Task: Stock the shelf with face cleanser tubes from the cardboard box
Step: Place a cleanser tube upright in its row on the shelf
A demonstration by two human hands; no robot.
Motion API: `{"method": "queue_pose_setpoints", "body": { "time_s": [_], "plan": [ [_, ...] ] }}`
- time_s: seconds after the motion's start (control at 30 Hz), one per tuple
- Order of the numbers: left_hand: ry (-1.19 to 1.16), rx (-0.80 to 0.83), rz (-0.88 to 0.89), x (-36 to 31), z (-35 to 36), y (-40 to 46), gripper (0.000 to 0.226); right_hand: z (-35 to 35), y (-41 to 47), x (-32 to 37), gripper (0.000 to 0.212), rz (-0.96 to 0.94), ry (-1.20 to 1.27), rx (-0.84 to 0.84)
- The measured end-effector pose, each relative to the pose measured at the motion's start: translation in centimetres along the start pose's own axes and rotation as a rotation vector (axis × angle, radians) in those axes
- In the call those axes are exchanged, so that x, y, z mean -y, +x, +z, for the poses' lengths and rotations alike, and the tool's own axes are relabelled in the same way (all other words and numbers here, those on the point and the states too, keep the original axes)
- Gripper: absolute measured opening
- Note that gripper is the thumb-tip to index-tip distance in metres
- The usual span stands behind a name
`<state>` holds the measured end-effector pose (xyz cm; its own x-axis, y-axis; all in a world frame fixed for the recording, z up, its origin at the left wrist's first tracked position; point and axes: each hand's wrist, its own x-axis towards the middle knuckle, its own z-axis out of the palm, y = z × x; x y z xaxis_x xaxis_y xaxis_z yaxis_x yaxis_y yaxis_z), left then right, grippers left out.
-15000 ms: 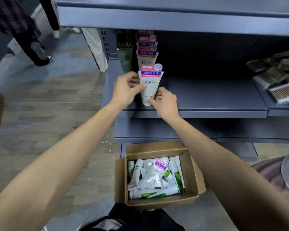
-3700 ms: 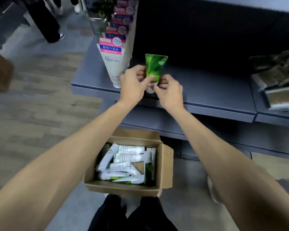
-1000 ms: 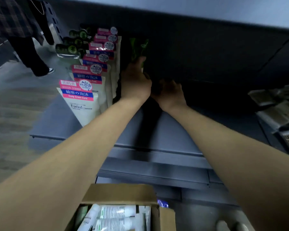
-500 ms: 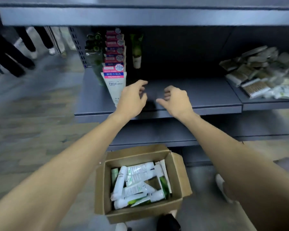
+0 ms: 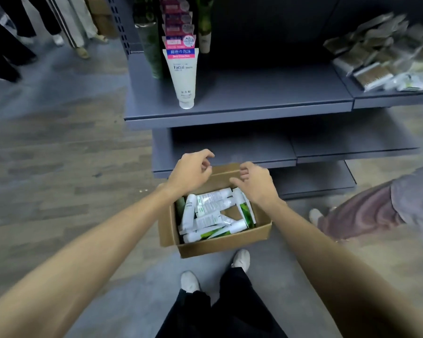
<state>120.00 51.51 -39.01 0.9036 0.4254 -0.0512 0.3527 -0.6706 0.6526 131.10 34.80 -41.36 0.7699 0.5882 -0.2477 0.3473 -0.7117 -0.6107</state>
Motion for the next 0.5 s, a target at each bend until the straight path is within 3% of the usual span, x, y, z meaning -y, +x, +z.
{"method": "queue_pose_setpoints", "body": {
  "time_s": [0.5],
  "plan": [
    [0.036,0.235,-0.124,2.5,7.3,-1.5,0.036,3.3,-2.3,-7.1,0.043,0.297,-0.104,0.230]
  ]
}}
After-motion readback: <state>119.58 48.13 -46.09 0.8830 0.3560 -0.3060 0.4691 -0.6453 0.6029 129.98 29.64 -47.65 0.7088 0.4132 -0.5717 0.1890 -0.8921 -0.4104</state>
